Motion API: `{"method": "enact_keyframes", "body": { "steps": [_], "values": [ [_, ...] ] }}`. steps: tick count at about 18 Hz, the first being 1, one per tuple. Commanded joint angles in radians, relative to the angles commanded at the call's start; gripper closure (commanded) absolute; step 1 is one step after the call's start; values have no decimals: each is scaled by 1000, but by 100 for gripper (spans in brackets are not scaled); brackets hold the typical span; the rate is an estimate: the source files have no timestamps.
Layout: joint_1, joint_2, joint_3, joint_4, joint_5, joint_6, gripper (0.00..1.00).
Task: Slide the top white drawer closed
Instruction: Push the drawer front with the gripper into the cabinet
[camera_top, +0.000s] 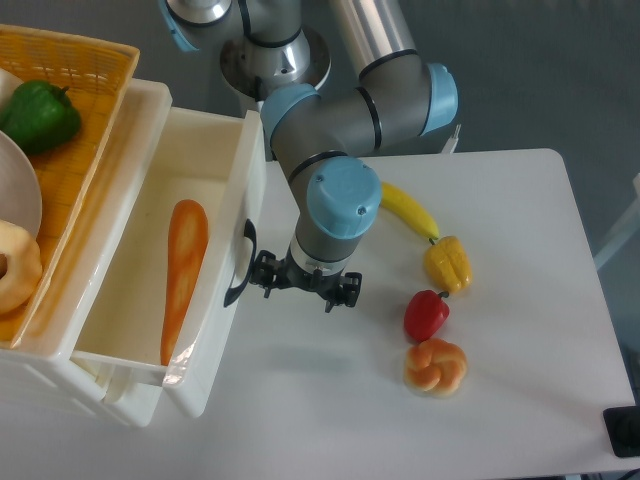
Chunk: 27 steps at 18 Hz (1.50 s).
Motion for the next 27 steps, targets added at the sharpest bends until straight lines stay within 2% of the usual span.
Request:
{"method": "enact_keyframes", "body": {
  "steps": [27],
  "values": [
    [-64,31,-8,-14,-18,-29,0]
  ]
}}
